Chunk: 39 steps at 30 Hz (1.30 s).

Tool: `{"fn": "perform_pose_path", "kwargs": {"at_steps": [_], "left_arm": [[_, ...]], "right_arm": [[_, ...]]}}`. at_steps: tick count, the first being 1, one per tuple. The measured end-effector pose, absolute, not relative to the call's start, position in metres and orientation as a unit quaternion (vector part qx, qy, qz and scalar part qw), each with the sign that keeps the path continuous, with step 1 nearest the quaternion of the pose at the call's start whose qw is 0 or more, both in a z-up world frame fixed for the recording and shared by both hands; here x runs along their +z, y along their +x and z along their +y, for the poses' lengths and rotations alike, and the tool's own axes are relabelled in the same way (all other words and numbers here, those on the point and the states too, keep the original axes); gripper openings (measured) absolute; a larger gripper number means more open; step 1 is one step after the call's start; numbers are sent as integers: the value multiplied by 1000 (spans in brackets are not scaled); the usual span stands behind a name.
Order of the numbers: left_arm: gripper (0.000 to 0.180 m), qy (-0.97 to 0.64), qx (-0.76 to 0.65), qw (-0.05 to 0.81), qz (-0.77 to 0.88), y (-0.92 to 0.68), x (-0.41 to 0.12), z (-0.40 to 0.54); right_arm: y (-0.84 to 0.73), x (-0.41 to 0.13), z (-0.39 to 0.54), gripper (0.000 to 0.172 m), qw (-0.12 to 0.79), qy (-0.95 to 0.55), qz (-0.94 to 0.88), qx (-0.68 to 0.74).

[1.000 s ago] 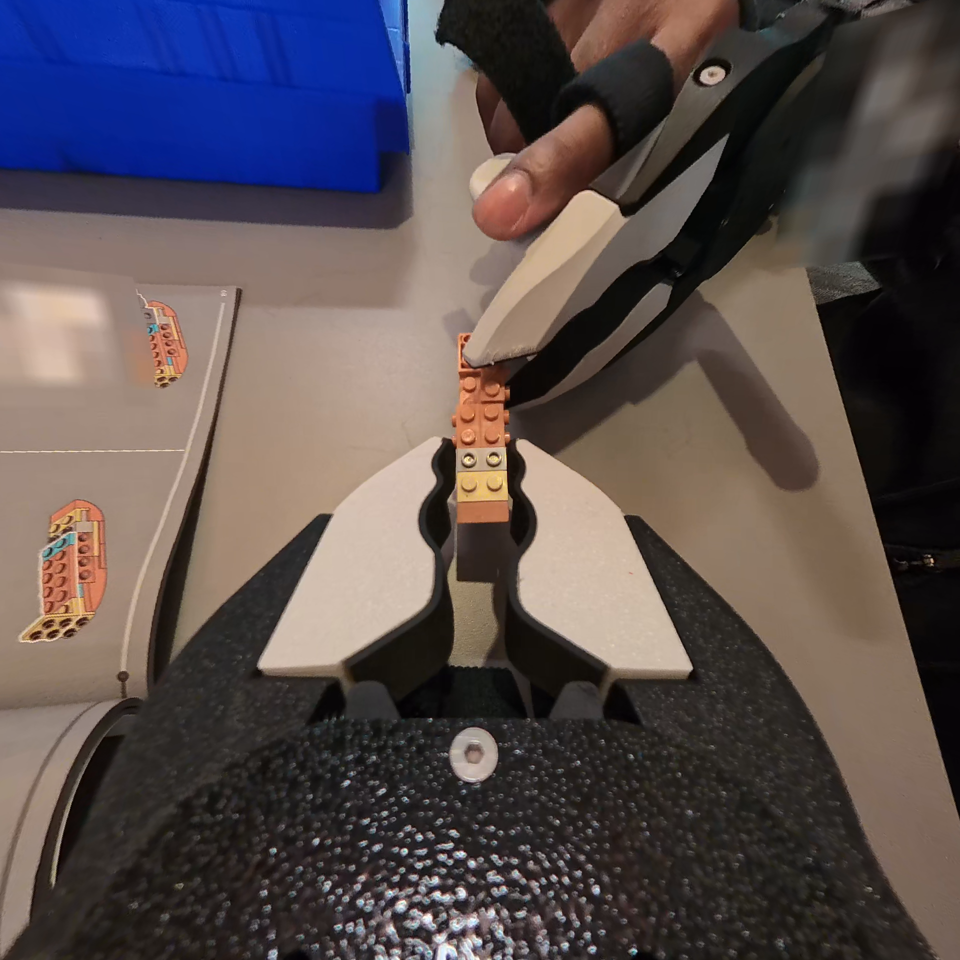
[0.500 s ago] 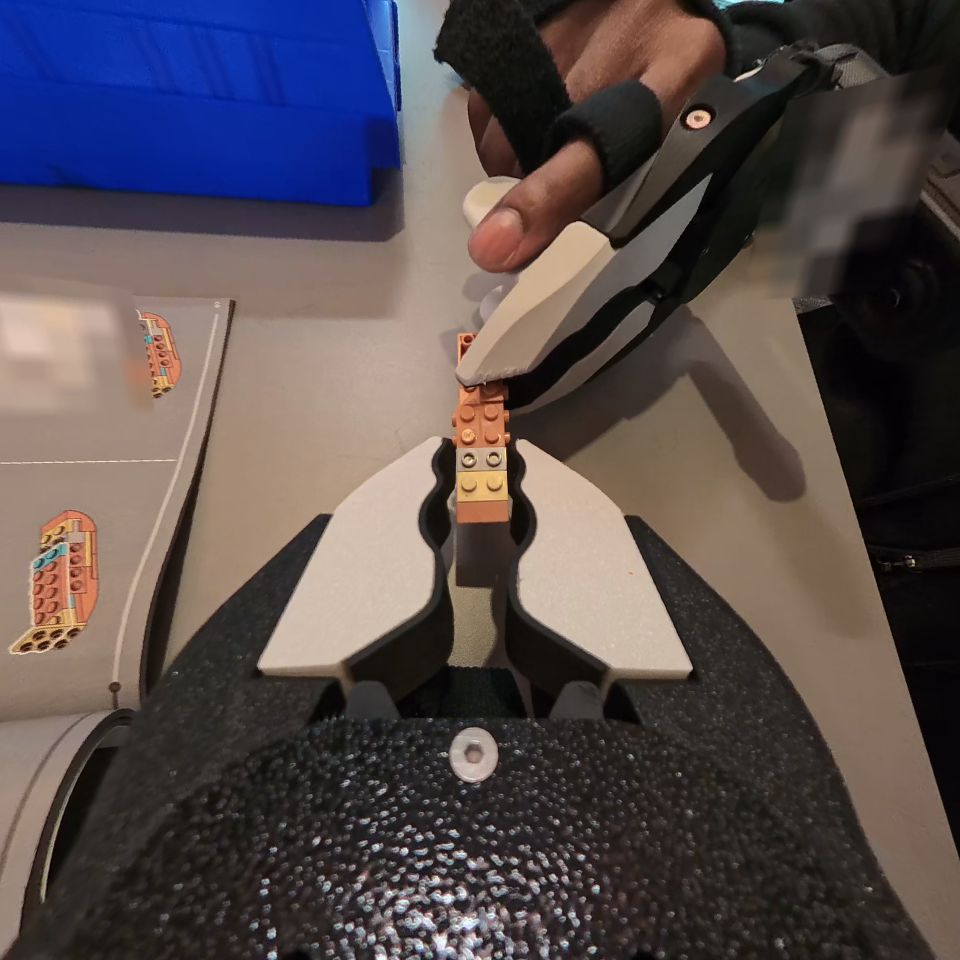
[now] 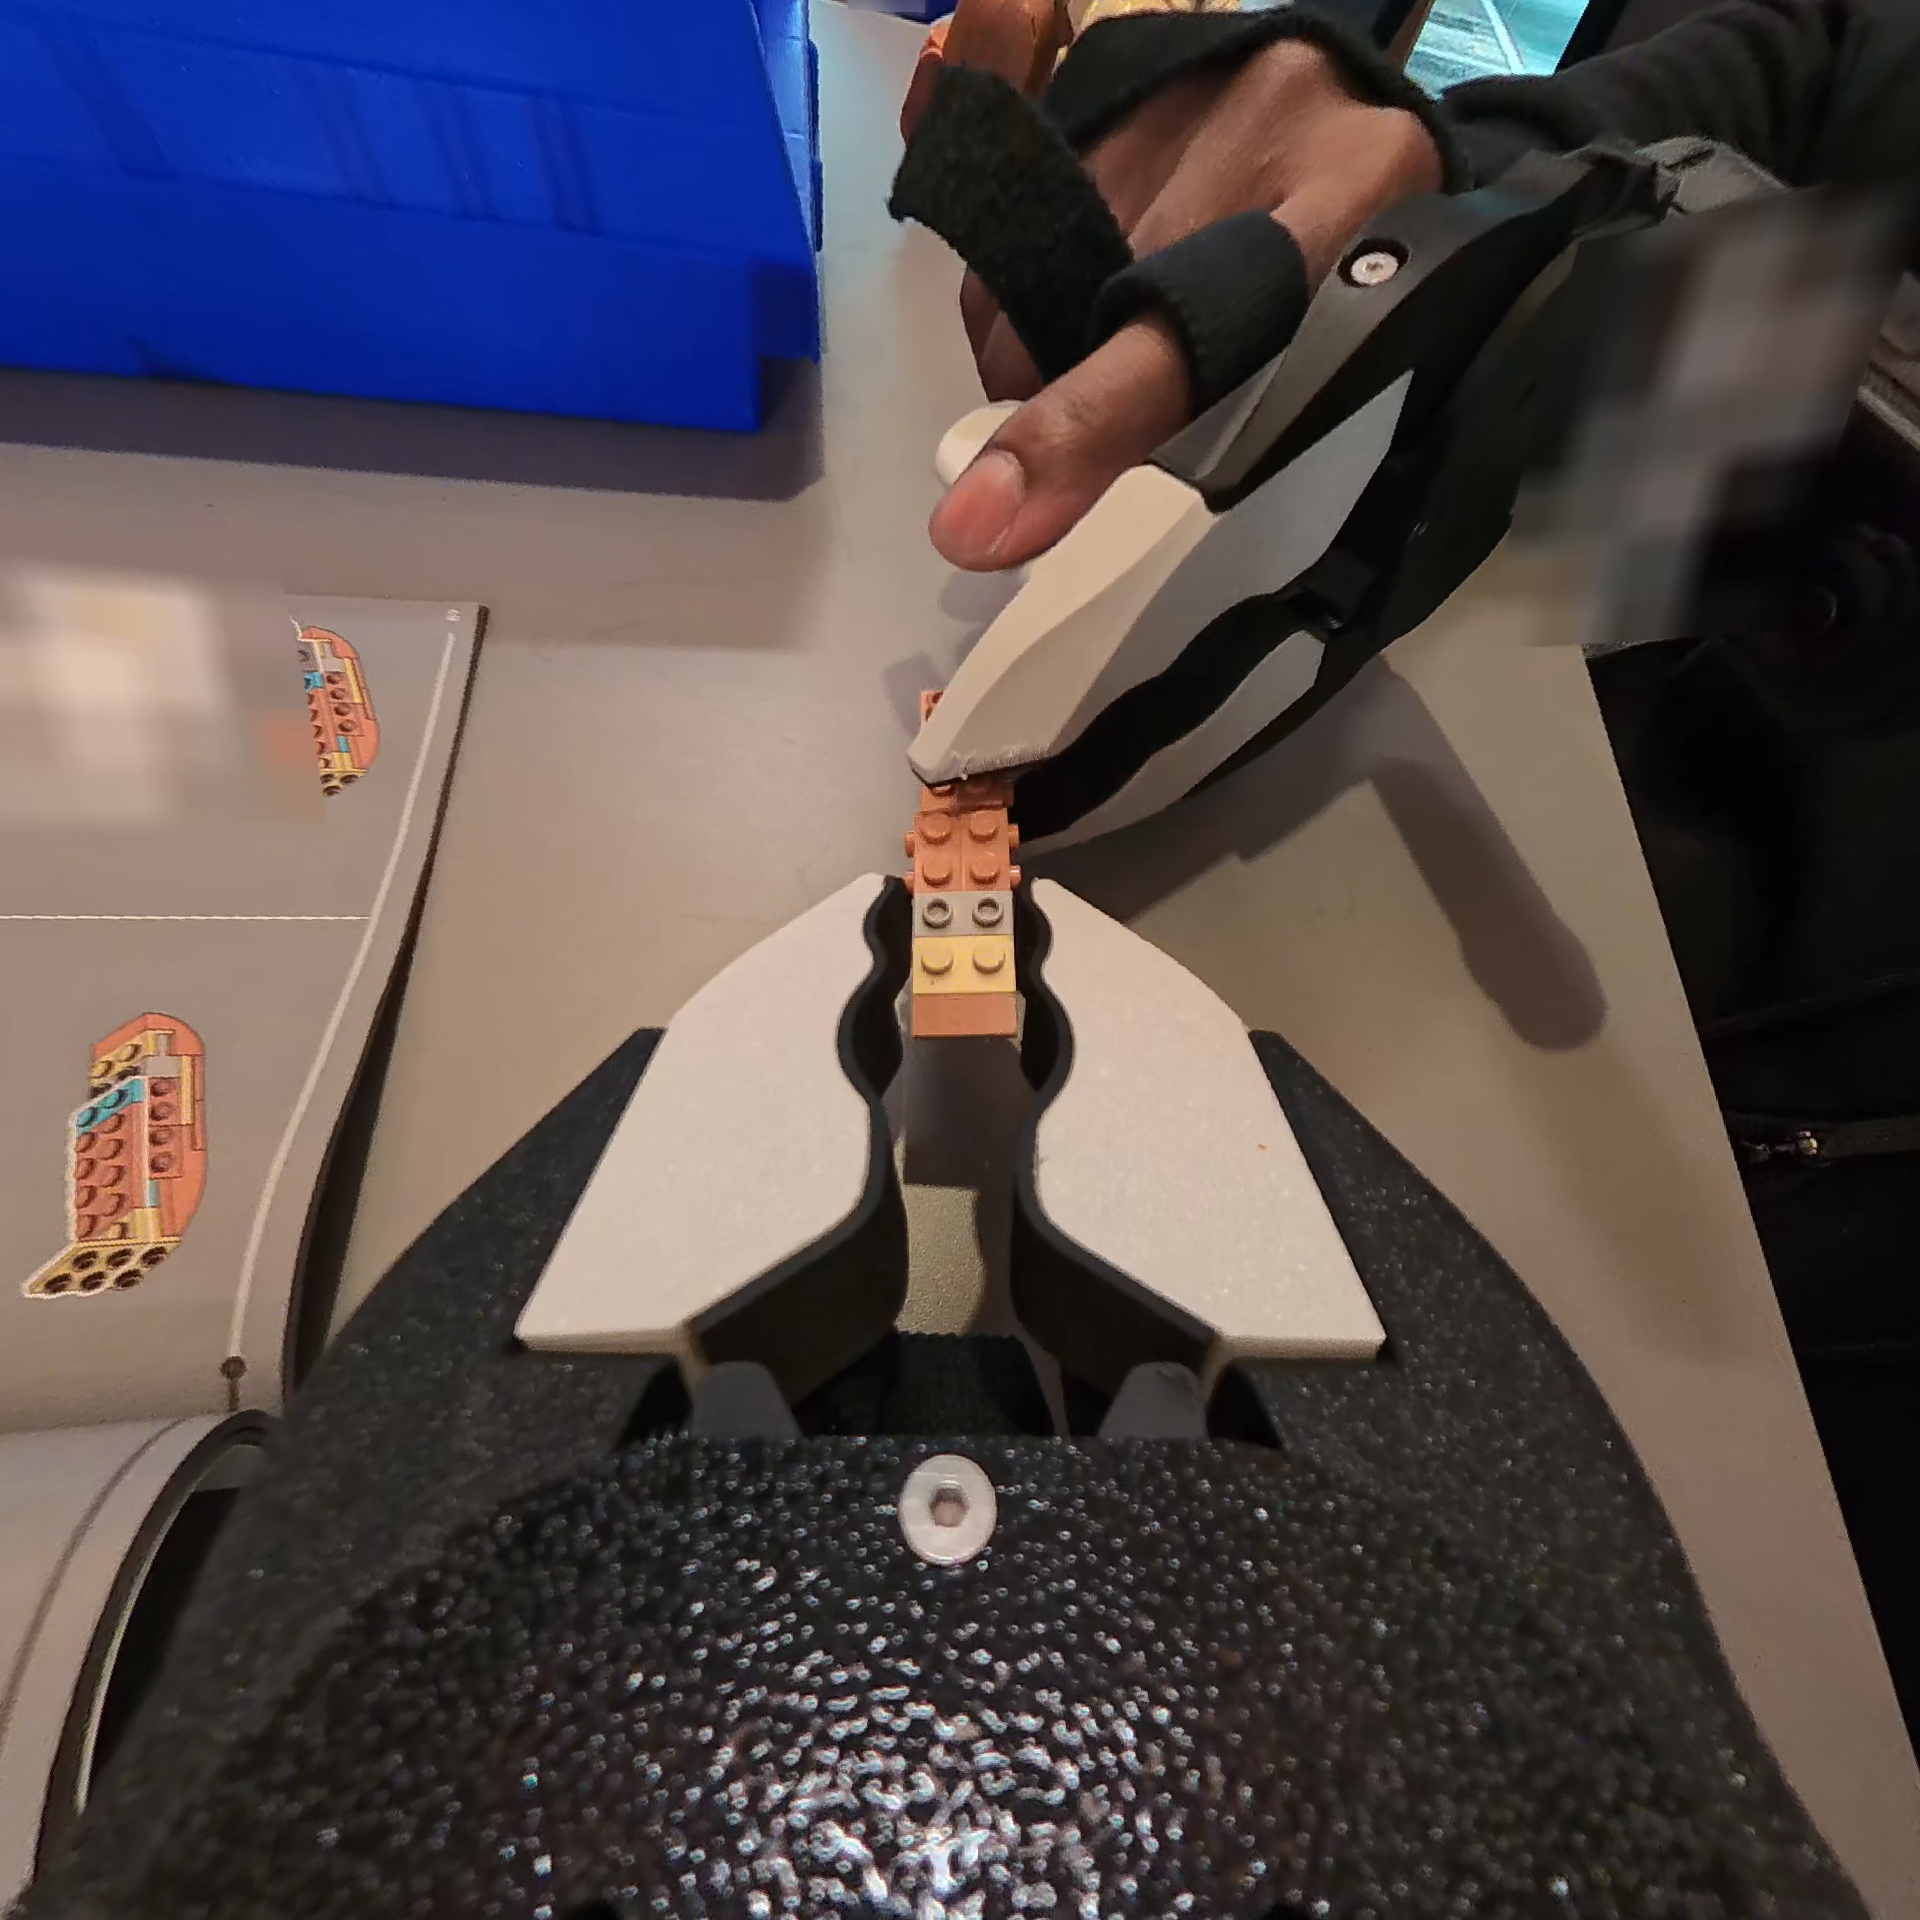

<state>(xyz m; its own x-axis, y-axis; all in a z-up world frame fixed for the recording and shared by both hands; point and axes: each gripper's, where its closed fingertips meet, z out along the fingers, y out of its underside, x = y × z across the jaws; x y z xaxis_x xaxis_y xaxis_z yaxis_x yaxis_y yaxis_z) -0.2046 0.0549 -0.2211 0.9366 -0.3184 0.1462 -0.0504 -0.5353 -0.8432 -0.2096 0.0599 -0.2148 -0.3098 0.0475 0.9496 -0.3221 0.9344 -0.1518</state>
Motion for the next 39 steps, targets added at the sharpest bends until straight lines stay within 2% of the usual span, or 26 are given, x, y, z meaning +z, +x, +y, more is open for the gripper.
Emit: {"fn": "perform_pose_path", "kwargs": {"at_steps": [24, 32, 39], "left_arm": [[19, -862, -167, 466, 106, -199, -223, 54], [27, -874, -172, 441, 114, -194, -234, 52], [20, -857, -150, 477, 127, -194, -228, 59]], "right_arm": [[-206, -214, 59, 22, 588, 130, -788, 125], [-205, -211, 58, 22, 593, 136, -784, 125], [-205, -207, 59, 22, 585, 116, -790, 143]]}}
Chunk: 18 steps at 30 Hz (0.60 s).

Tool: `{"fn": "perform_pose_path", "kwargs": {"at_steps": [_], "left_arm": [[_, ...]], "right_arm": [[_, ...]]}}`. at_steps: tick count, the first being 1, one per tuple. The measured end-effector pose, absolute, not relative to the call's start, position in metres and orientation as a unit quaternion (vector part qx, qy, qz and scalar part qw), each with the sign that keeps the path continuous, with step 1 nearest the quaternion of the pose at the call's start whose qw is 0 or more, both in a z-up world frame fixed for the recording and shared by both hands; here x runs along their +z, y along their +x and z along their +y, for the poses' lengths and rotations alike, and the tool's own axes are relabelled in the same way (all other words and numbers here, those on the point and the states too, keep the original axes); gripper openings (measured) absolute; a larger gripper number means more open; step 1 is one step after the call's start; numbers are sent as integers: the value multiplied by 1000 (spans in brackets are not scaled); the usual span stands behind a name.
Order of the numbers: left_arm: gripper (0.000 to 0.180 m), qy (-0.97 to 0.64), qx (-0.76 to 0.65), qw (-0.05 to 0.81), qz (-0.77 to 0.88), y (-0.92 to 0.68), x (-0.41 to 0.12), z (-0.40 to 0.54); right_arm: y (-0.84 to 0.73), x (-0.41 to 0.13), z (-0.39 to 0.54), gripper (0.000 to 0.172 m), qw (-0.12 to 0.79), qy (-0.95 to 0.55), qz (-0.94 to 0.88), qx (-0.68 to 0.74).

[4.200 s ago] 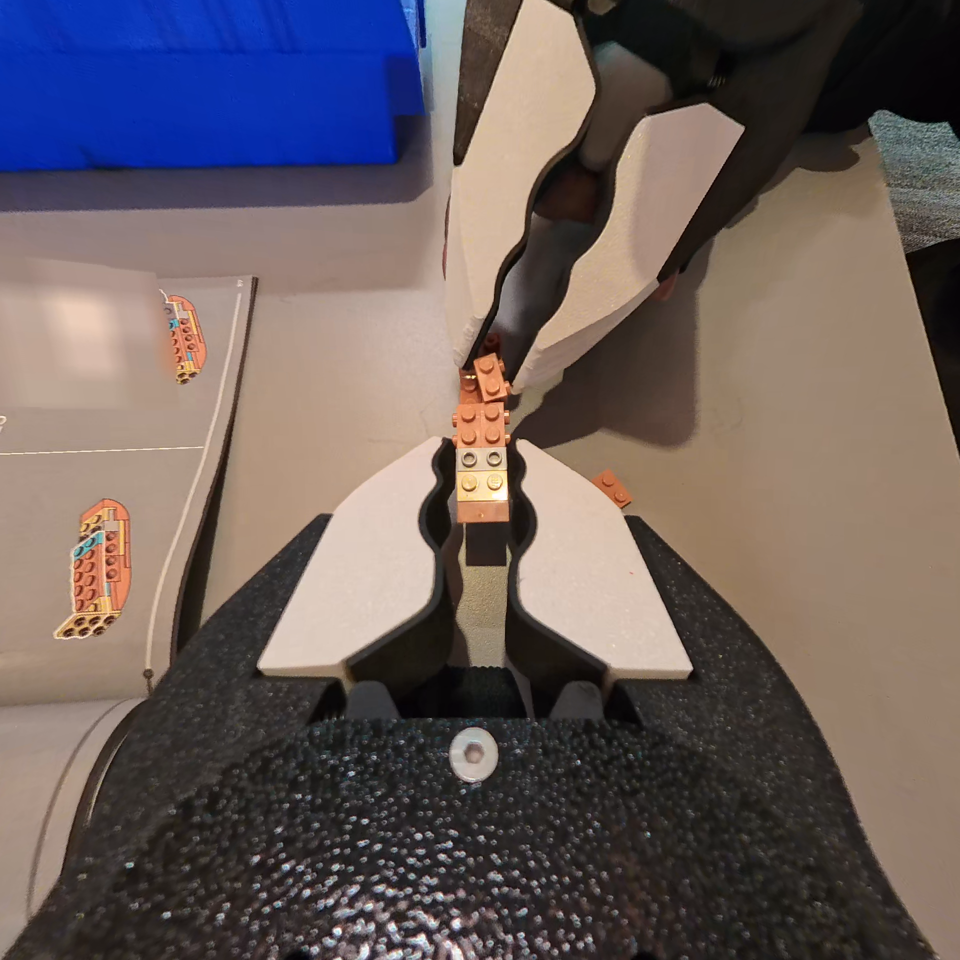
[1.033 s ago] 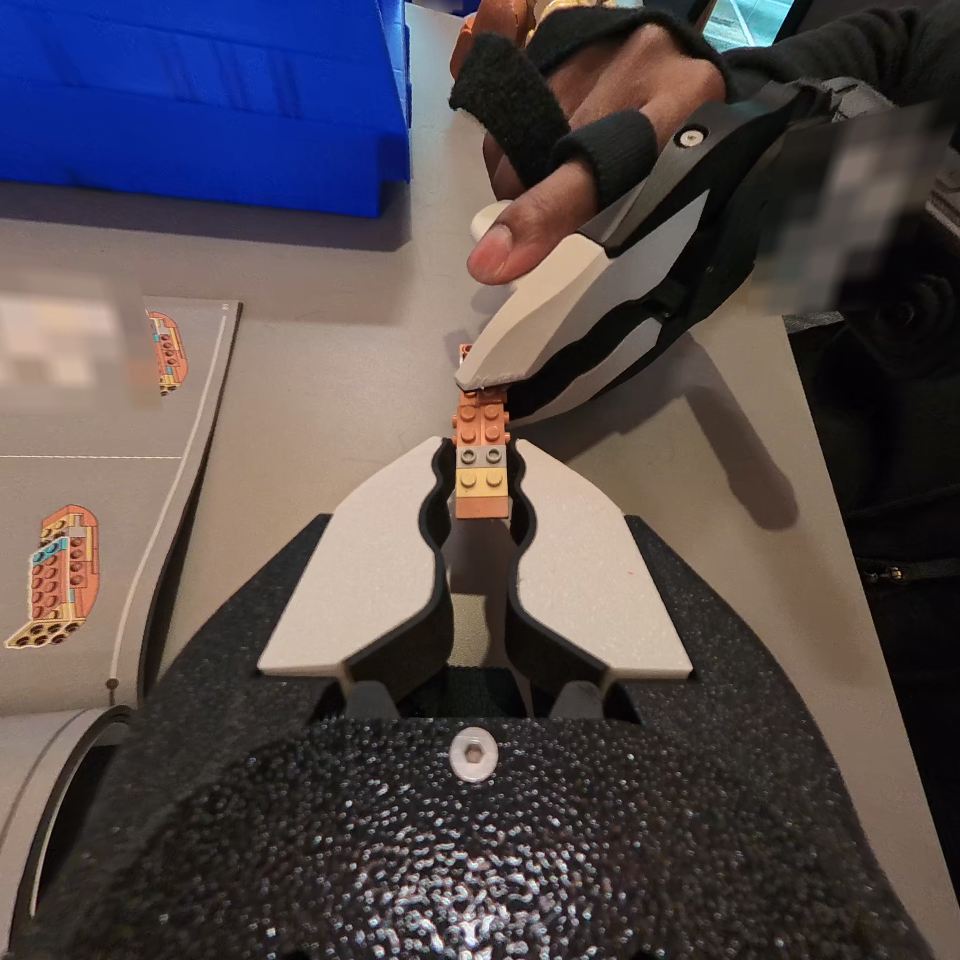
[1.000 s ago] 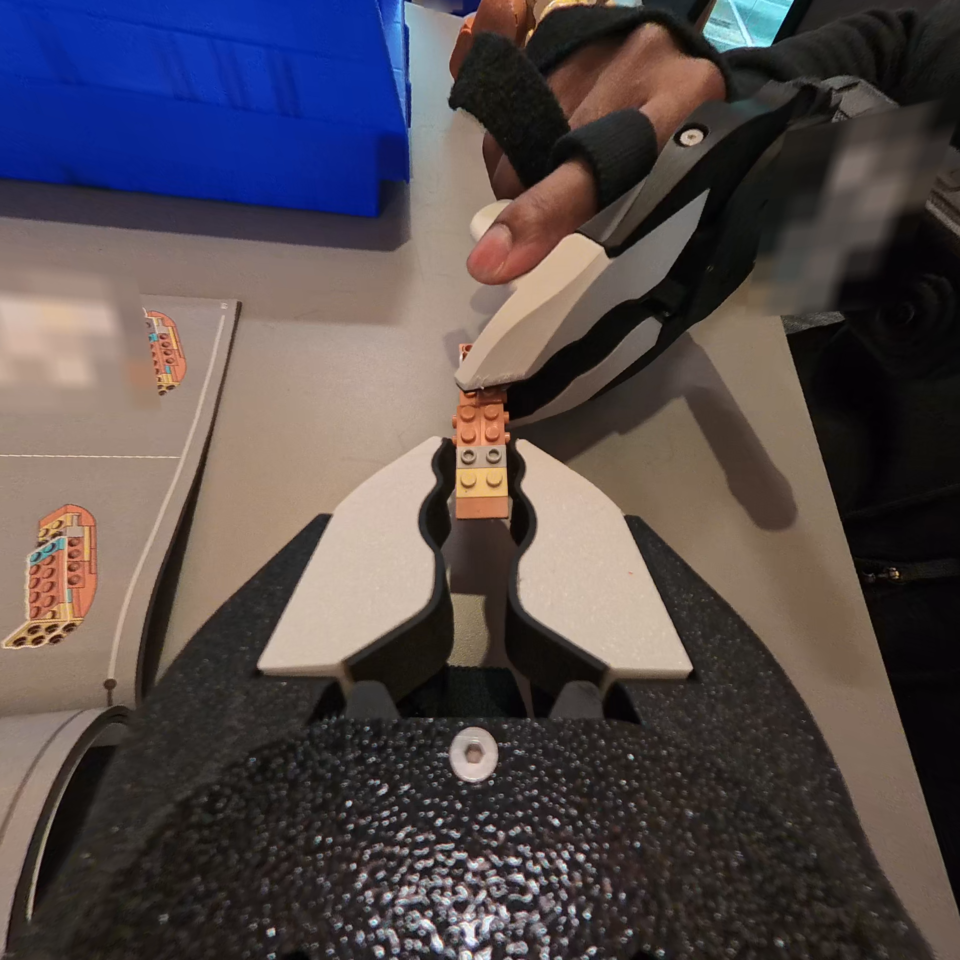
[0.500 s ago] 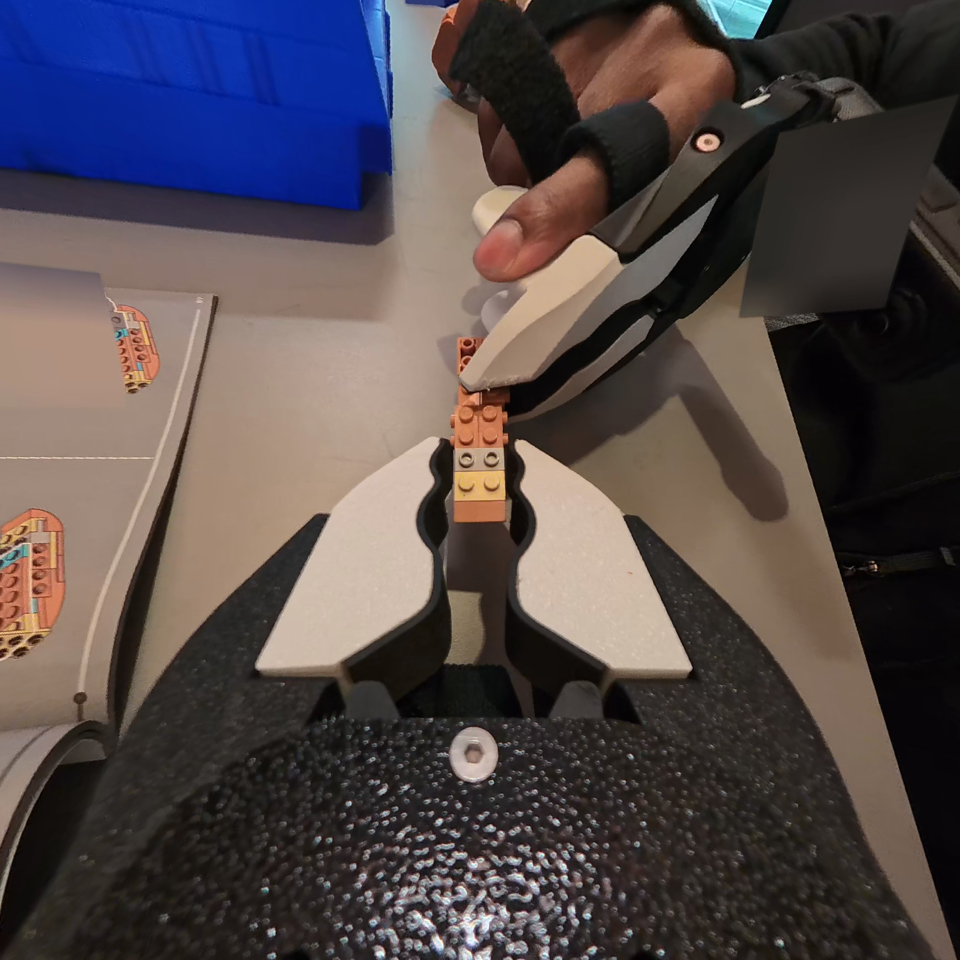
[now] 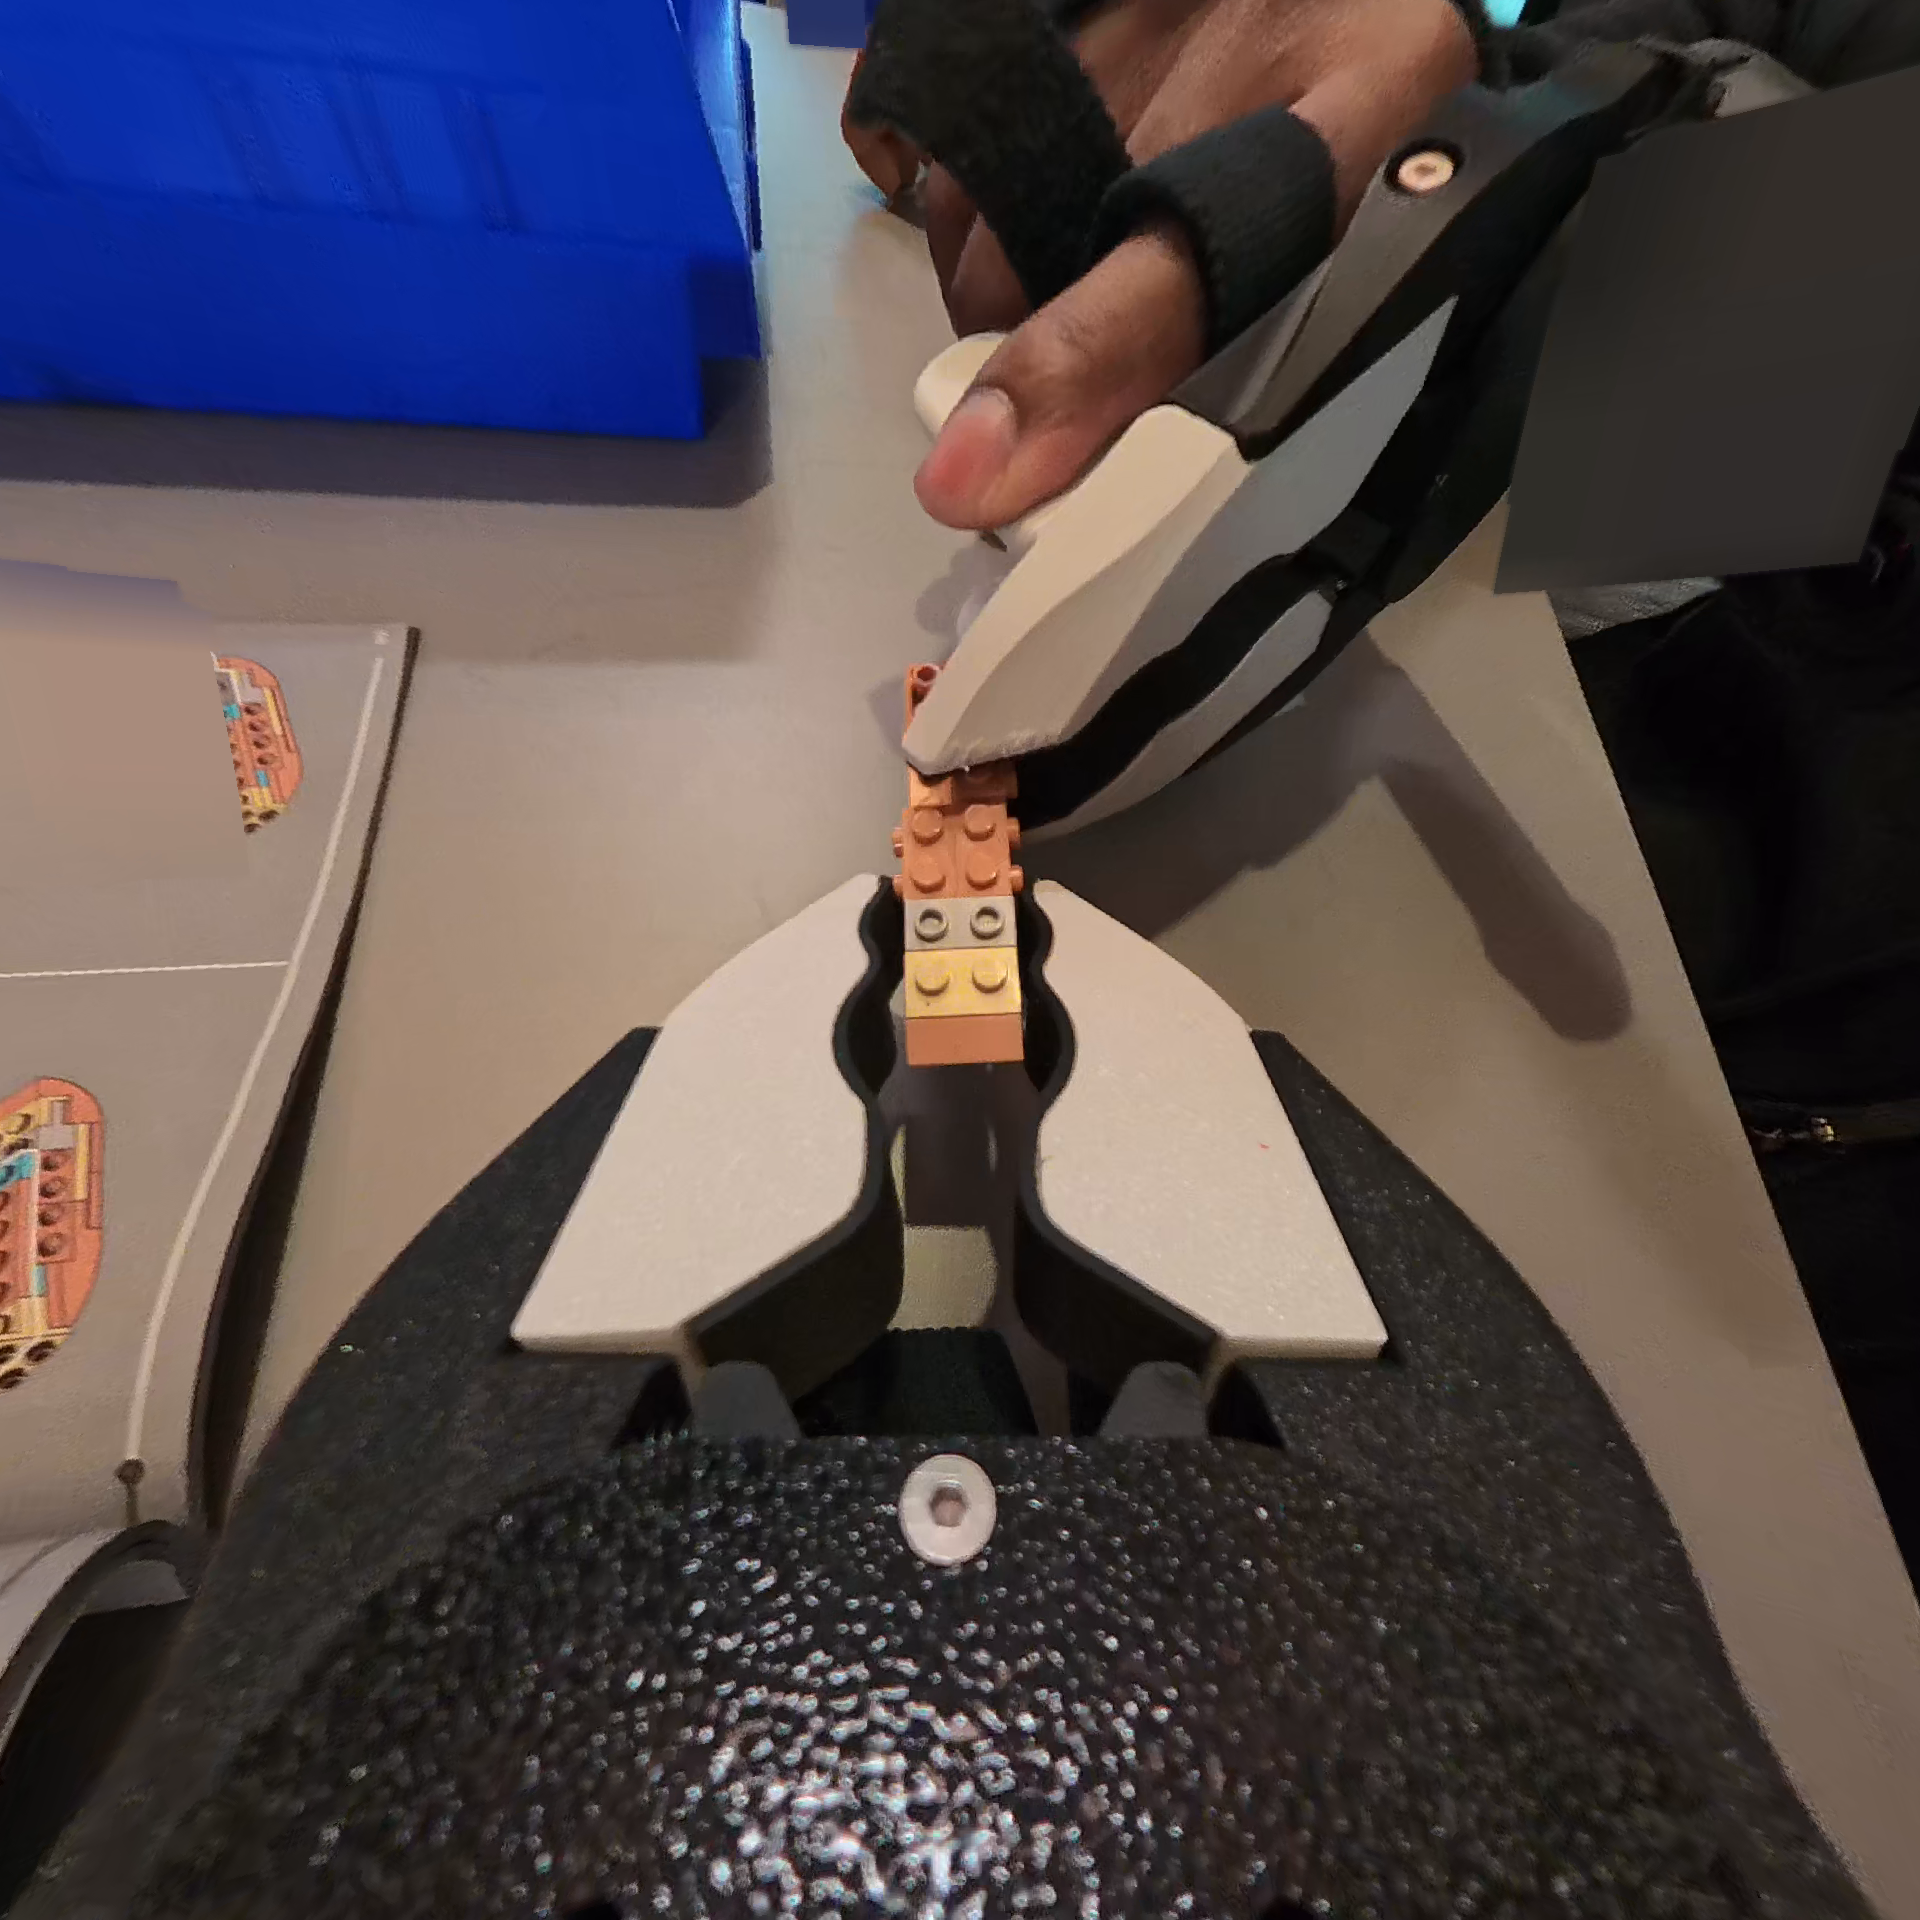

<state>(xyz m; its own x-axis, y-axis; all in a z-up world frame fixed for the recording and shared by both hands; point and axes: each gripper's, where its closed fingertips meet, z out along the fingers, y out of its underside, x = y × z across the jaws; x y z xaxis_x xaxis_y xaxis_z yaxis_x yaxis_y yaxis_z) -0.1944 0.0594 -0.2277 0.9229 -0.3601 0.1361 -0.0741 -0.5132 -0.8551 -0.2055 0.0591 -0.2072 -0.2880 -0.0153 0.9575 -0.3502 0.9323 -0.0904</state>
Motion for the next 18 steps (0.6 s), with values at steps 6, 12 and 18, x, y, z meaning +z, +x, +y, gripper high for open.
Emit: {"fn": "perform_pose_path", "kwargs": {"at_steps": [6, 12, 18], "left_arm": [[20, -848, -159, 491, 124, -193, -222, 61], [19, -840, -169, 502, 119, -193, -218, 61], [19, -833, -172, 511, 126, -191, -214, 62]], "right_arm": [[-204, -202, 59, 23, 568, 90, -799, 174], [-202, -199, 58, 27, 557, 83, -804, 194], [-201, -196, 57, 29, 557, 81, -801, 203]]}}
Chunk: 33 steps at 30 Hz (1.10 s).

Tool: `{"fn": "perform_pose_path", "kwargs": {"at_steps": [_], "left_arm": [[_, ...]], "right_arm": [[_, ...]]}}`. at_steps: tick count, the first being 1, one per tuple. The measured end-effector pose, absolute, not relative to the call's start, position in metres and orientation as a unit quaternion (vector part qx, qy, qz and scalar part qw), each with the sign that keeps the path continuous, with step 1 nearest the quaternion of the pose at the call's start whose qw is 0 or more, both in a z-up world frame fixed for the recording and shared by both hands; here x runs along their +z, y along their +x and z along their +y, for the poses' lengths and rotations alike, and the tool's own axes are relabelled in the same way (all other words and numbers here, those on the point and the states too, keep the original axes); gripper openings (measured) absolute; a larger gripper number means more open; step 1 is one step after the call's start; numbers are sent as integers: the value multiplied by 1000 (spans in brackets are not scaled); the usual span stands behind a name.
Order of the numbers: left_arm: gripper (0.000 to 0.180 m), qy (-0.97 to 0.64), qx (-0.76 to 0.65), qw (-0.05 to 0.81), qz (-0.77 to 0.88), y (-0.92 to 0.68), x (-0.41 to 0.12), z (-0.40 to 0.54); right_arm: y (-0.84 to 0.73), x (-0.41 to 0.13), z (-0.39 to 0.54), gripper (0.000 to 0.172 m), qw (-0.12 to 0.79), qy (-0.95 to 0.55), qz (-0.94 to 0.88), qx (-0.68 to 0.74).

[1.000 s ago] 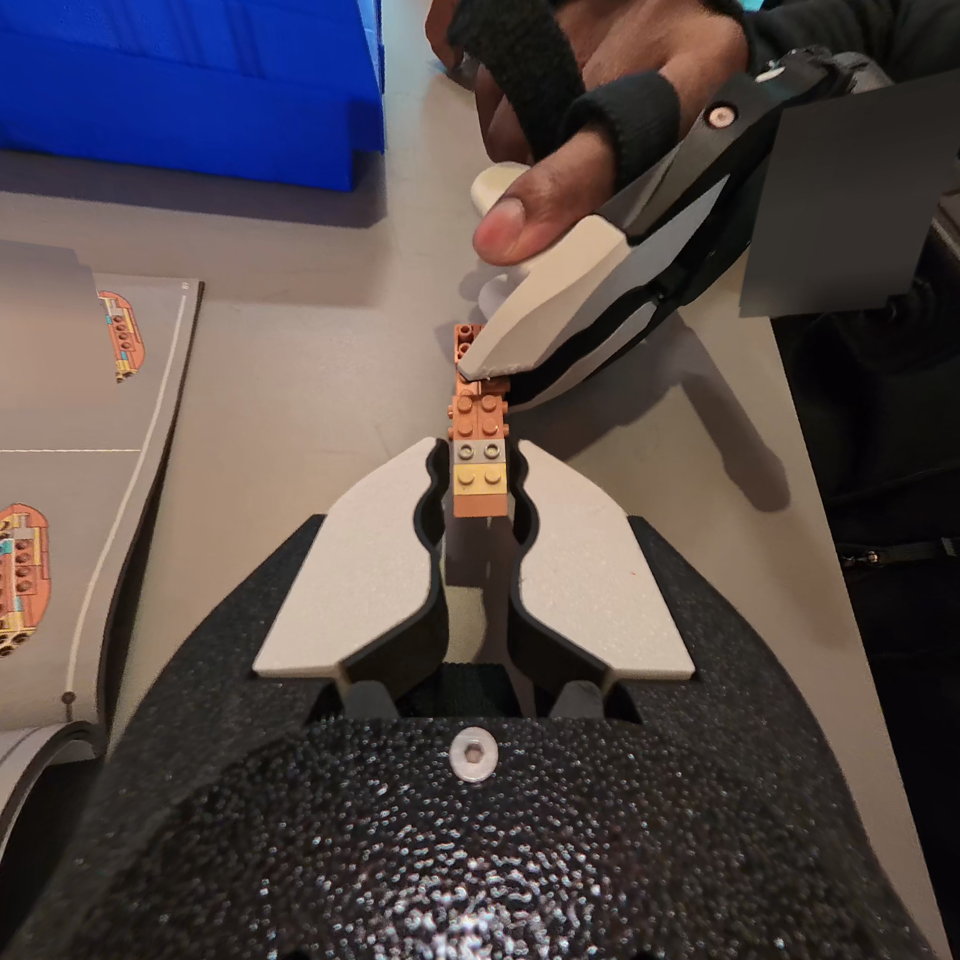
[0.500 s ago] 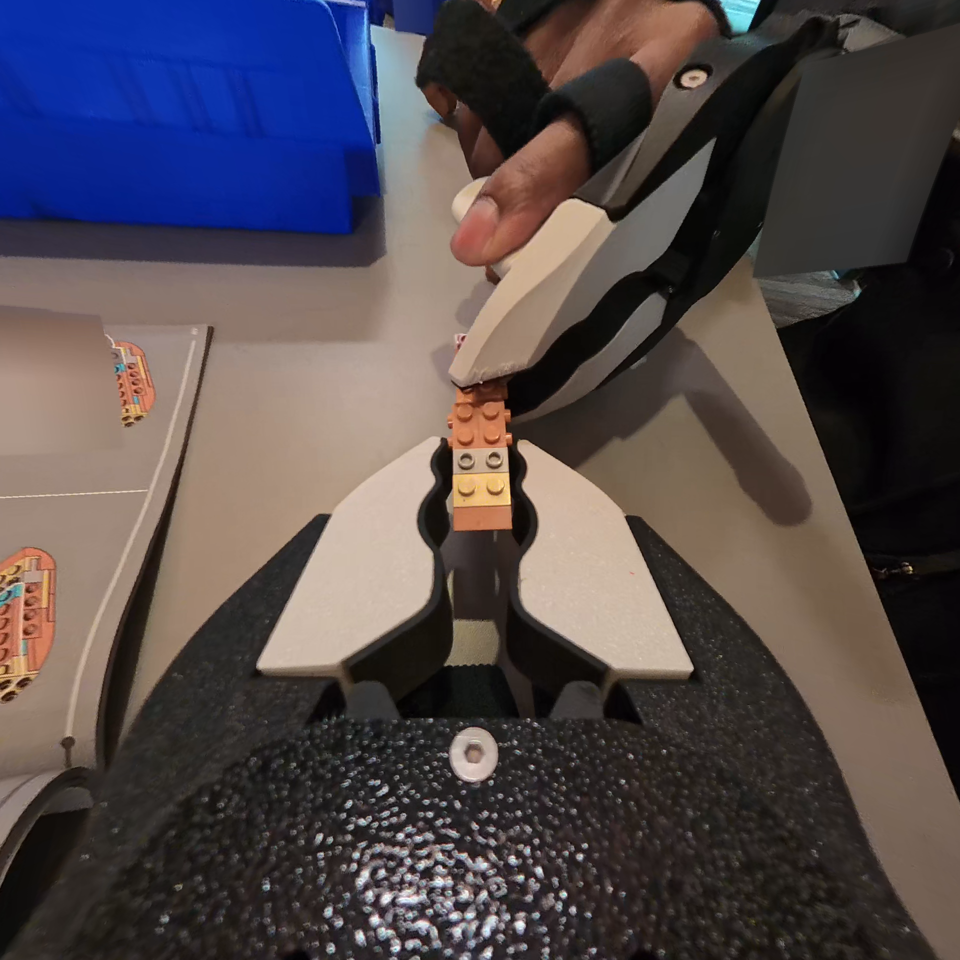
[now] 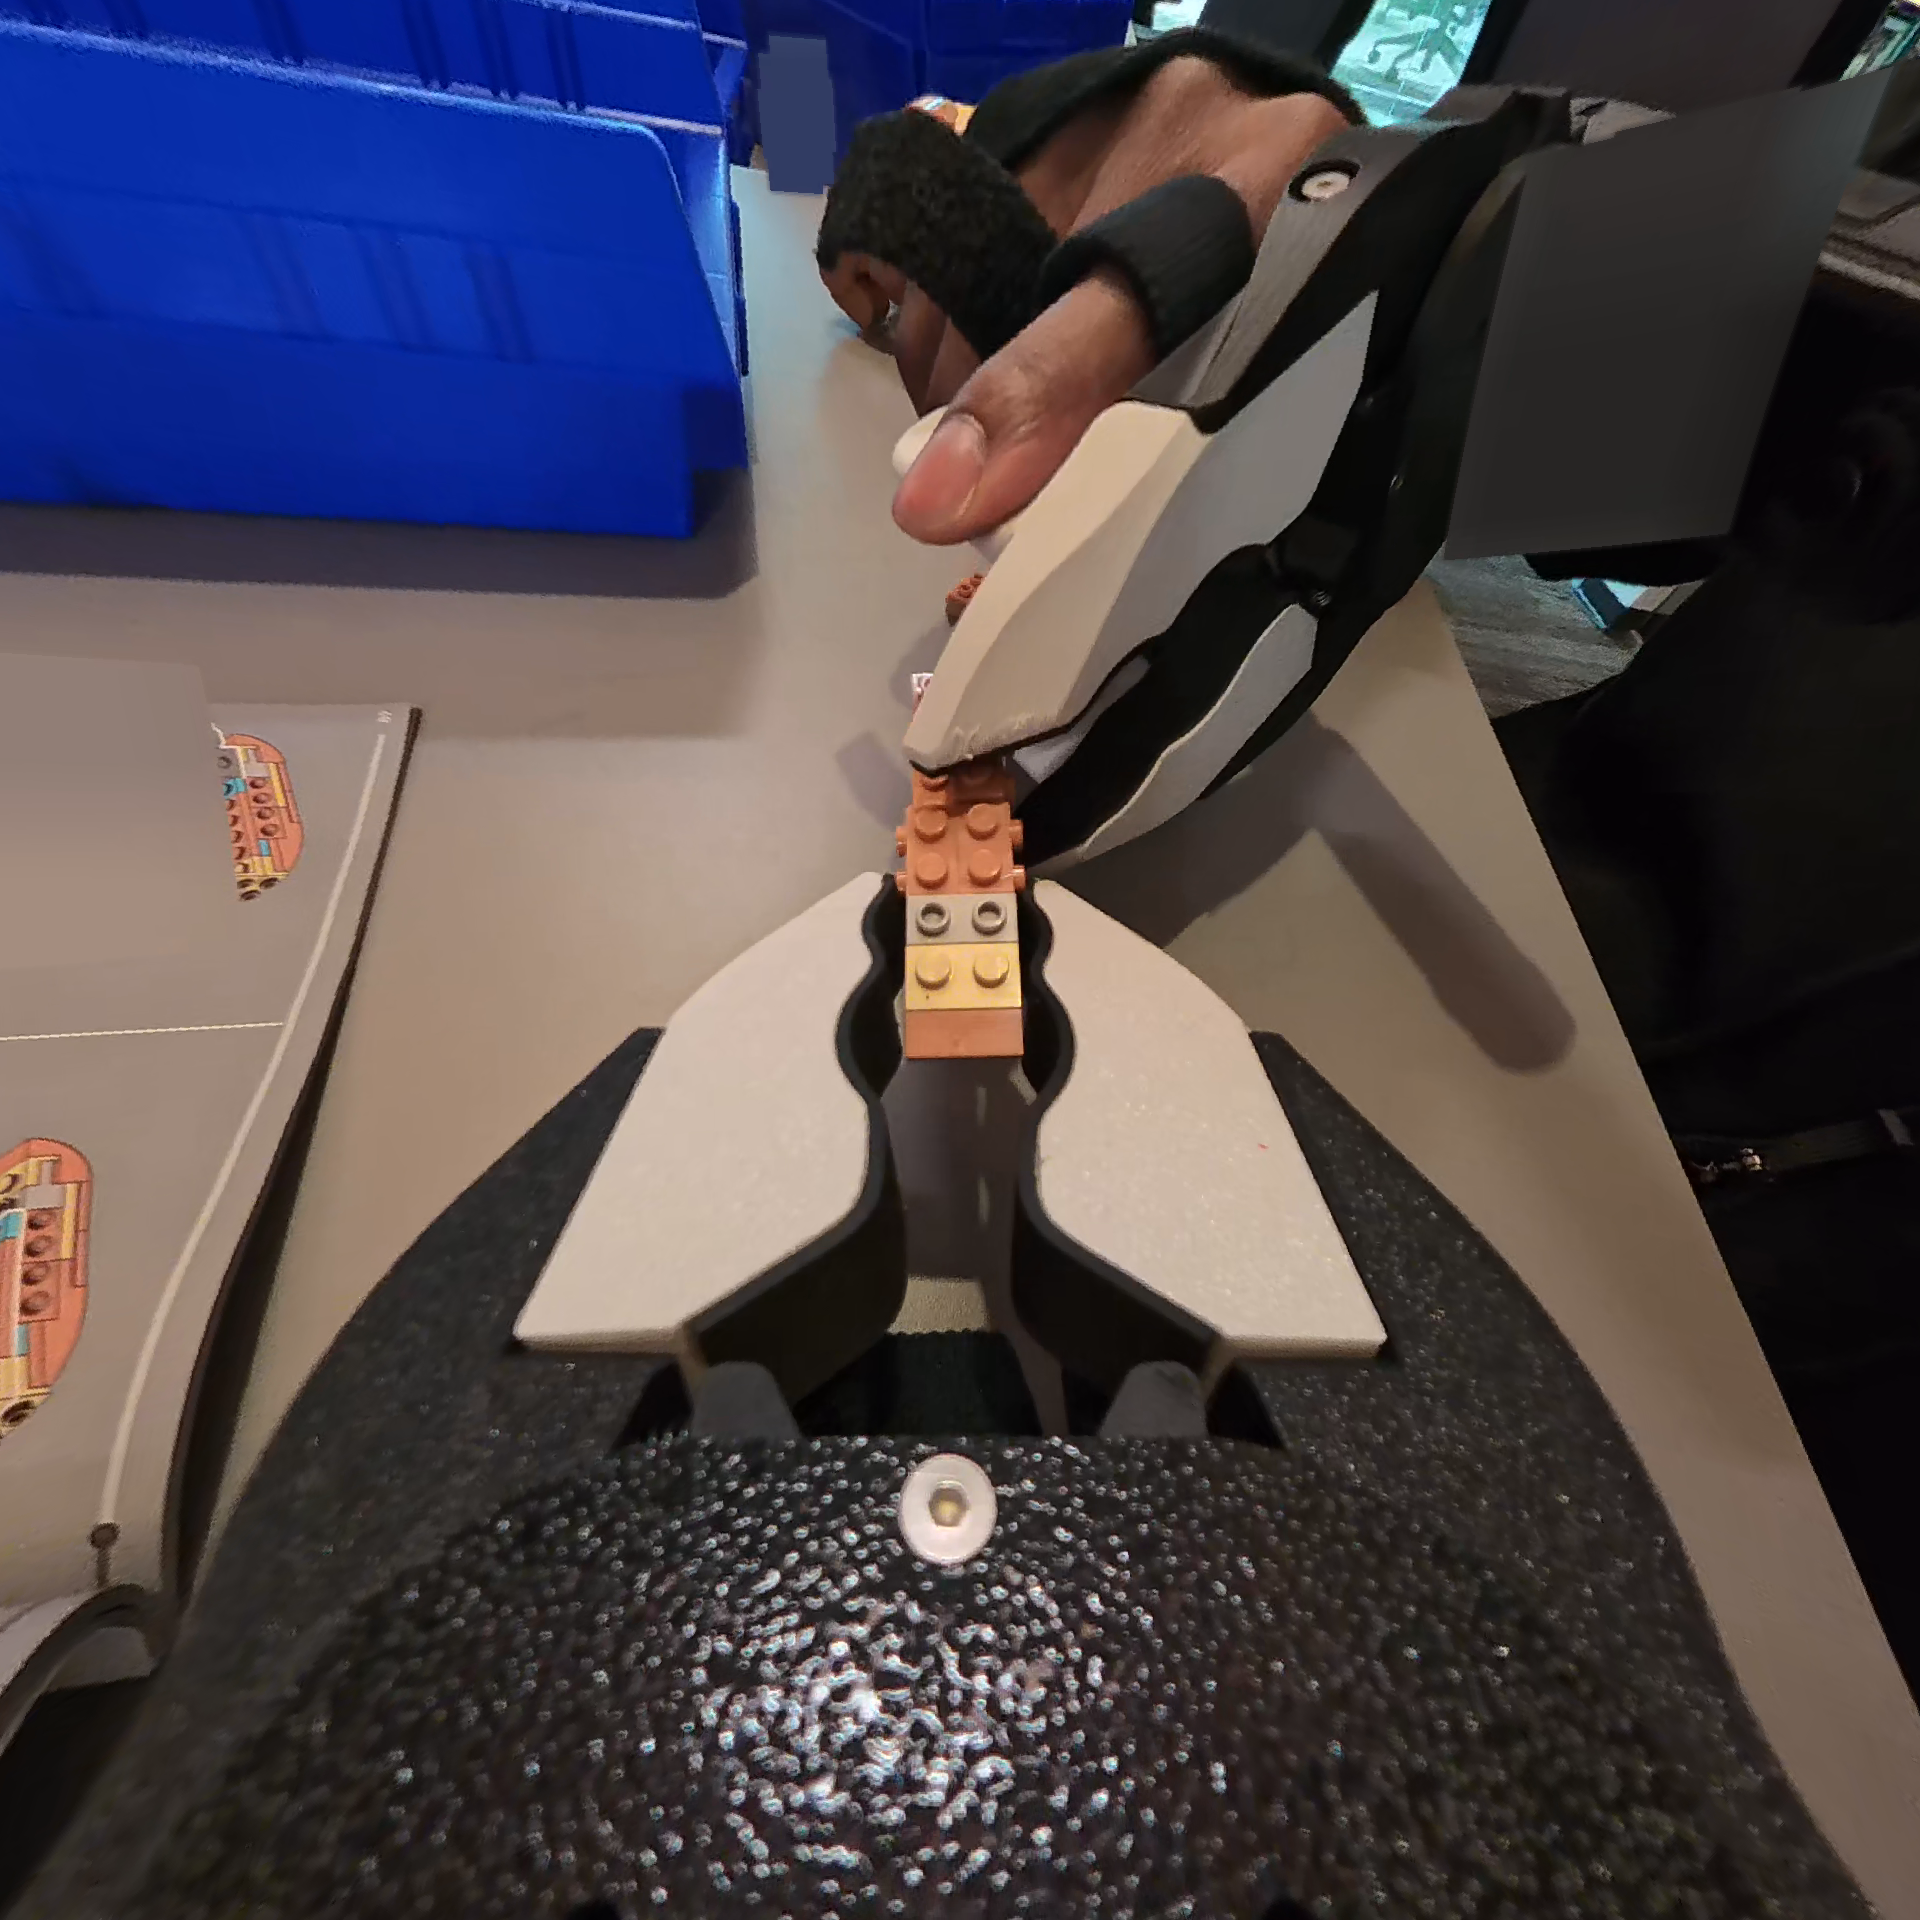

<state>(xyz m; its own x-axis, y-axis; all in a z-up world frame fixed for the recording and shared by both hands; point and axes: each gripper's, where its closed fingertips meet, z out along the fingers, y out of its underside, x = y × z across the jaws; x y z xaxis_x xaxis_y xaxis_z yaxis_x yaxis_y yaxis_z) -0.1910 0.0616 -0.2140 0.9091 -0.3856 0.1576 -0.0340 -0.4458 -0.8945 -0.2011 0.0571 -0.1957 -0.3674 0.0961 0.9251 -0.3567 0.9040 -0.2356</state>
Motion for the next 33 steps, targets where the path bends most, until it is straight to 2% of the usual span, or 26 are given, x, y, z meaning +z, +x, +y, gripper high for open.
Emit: {"fn": "perform_pose_path", "kwargs": {"at_steps": [15, 33], "left_arm": [[19, -807, -218, 538, 113, -187, -201, 61], [19, -776, -221, 570, 151, -177, -185, 59]], "right_arm": [[-200, -180, 54, 23, 575, 67, -779, 241], [-191, -165, 50, 27, 565, 67, -761, 311]]}}
